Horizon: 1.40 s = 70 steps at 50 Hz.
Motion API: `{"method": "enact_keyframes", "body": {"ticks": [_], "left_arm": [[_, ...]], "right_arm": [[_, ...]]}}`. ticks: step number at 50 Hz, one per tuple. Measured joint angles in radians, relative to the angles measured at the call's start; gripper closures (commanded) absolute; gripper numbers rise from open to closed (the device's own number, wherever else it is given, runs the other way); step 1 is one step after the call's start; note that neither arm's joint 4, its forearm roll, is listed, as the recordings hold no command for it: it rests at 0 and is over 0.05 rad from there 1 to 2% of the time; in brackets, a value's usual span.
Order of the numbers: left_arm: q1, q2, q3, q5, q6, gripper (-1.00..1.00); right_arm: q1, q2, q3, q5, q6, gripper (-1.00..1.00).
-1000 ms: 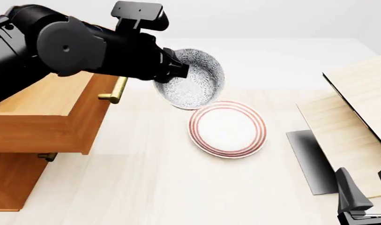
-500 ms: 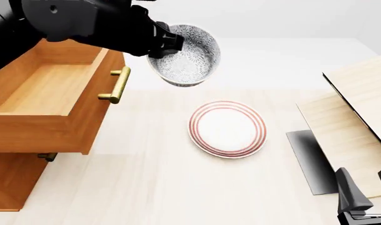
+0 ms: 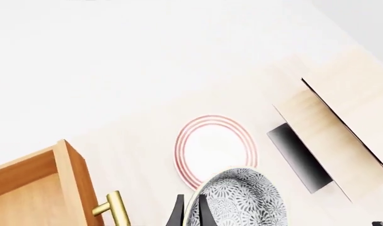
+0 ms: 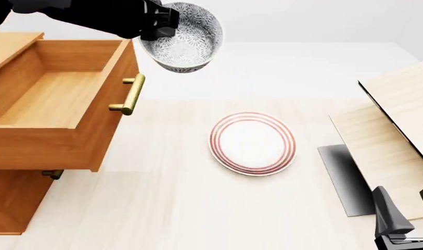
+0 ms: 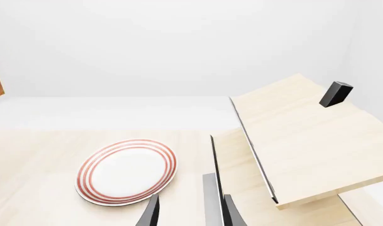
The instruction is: Open the top drawer of the cabinet and put the bowl in it.
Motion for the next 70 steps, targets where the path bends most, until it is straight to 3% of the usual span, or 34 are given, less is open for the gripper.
{"method": "enact_keyframes", "body": {"ticks": [33,70], "left_arm": [[0.143,-0.029,-0.037,0.044,-0.007,1.0],[0.329,-0.152,0.039,0.07,-0.018,1.0]], "right_arm": [[0.0,0.0,0.0,0.0,0.0,-1.0],[0.0,0.0,0.0,0.0,0.0,-1.0]]}}
